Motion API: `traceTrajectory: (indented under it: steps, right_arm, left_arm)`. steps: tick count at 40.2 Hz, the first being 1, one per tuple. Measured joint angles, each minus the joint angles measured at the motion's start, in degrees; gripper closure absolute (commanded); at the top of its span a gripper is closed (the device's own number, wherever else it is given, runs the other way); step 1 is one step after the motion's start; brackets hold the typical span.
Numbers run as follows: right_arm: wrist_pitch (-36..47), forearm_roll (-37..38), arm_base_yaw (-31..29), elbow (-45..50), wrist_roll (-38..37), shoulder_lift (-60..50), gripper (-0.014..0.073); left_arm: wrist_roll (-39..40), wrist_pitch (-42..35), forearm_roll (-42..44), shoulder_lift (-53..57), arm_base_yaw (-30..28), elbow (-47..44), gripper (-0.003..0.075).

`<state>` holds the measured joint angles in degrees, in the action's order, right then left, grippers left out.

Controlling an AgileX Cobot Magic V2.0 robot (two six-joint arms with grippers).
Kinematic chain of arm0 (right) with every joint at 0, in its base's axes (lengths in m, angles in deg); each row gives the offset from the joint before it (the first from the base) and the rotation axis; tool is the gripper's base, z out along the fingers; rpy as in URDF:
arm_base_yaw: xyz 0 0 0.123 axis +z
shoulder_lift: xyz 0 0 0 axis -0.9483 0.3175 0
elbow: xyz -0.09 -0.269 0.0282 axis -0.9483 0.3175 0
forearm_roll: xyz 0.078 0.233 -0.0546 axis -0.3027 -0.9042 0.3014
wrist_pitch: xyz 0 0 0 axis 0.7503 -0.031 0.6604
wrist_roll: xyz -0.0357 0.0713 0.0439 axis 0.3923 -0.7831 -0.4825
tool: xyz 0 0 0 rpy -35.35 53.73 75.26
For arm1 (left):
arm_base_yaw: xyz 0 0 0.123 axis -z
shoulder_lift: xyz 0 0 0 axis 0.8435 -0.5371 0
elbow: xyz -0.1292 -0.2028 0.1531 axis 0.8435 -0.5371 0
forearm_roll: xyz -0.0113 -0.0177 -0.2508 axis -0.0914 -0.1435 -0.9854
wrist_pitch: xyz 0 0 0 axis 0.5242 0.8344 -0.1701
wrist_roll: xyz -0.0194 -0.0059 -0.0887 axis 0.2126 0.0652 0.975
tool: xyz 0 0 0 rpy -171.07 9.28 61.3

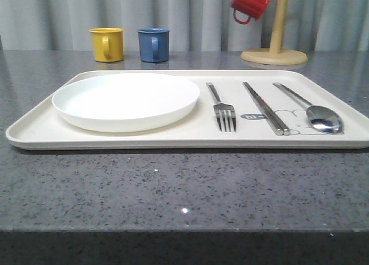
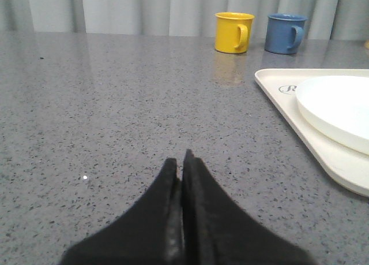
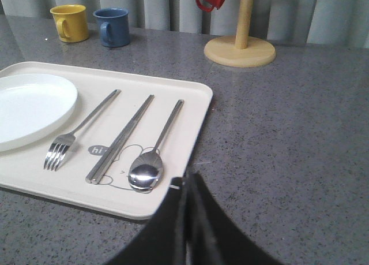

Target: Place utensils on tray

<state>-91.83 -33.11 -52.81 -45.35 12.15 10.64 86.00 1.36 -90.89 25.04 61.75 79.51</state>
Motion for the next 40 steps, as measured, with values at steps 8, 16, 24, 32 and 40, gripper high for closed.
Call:
traceTrajectory:
  steps: [8, 16, 24, 32, 40]
  right_arm:
    - [0.0, 0.0, 0.0, 0.0, 0.11, 0.0, 0.0662]
    - [0.0, 0.0, 0.0, 0.0, 0.11, 0.0, 0.0662]
    - [0.0, 0.0, 0.0, 0.0, 0.11, 0.0, 0.0662]
    - [4.32, -0.85, -2.89, 3.47, 2.19, -0.87, 0.0662]
    - [11.23, -9.99, -12.74, 12.95, 10.45, -4.64, 0.0662]
  left_arm:
    - [-0.04, 0.0, -0.05, 0.0, 0.0, 0.0, 0.0739]
    - [-0.04, 0.0, -0.05, 0.0, 0.0, 0.0, 0.0739]
    - [-0.04, 0.0, -0.05, 0.0, 0.0, 0.0, 0.0739]
    - [-0.04, -0.08, -0.05, 0.0, 0.0, 0.0, 0.0739]
    - [-0.04, -0.08, -0.05, 0.0, 0.0, 0.0, 0.0739]
